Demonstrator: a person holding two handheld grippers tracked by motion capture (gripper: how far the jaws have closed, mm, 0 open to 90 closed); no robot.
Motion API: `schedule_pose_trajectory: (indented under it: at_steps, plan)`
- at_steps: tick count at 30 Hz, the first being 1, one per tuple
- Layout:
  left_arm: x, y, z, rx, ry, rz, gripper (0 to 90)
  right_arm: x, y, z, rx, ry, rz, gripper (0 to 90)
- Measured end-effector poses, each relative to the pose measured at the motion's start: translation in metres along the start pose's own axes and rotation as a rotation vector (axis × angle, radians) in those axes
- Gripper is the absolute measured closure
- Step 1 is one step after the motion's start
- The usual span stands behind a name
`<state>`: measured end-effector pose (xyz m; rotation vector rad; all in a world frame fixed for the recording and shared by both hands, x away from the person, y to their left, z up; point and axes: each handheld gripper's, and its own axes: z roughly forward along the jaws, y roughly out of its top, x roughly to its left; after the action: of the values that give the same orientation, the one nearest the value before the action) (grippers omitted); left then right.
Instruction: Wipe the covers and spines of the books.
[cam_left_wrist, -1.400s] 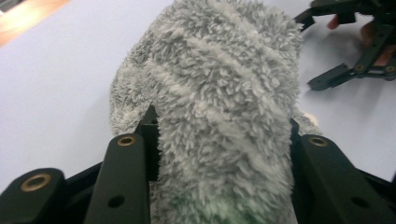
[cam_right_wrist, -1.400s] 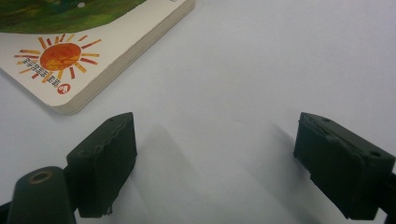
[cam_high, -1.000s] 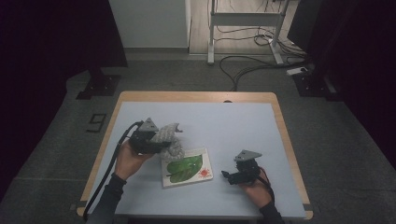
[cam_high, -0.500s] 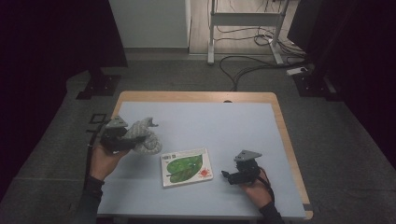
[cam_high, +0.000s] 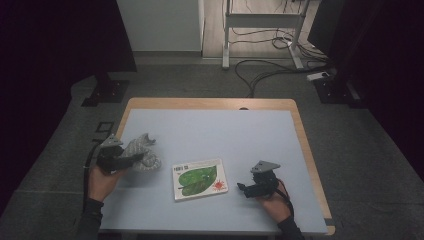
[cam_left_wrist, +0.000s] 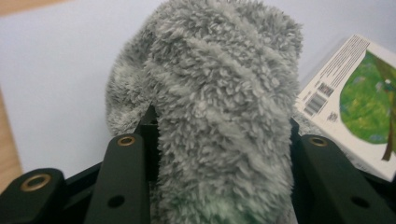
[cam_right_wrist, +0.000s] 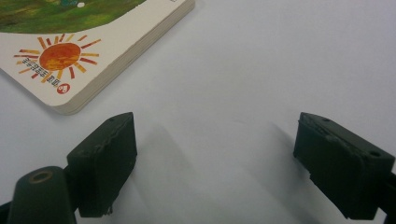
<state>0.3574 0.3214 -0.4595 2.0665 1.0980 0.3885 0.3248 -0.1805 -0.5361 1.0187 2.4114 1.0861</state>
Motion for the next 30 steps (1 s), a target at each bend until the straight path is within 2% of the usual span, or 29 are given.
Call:
schedule_pose_trajectory:
  at_steps: [5,12,18,20,23,25,27,30]
  plan:
    - [0.000,-0.016,0.018,0.030,-0.013,-0.012,53.7,0.000,0.000,0.000,0.000,0.000,0.001,12.5]
    - [-0.001,-0.031,0.037,0.046,-0.014,-0.033,51.7,0.000,0.000,0.000,0.000,0.000,0.000,12.5]
    - [-0.003,-0.034,0.038,0.030,-0.006,-0.039,47.3,0.000,0.000,0.000,0.000,0.000,0.000,12.5]
    - [-0.002,-0.032,0.037,0.030,-0.002,-0.045,40.7,0.000,0.000,0.000,0.000,0.000,0.000,12.6]
    - [-0.003,-0.028,0.032,0.029,0.003,-0.043,24.4,0.000,0.000,0.000,-0.001,-0.002,-0.001,12.6]
    - [-0.004,-0.025,0.027,0.041,0.004,-0.018,13.7,0.000,0.000,0.000,0.000,-0.002,-0.003,12.6]
    - [-0.006,-0.022,0.019,0.042,0.016,0.007,10.9,0.000,0.000,0.000,-0.001,-0.002,-0.003,12.6]
    - [-0.008,-0.017,0.005,0.004,-0.013,0.004,5.4,0.000,0.000,0.000,-0.002,-0.004,-0.003,12.6]
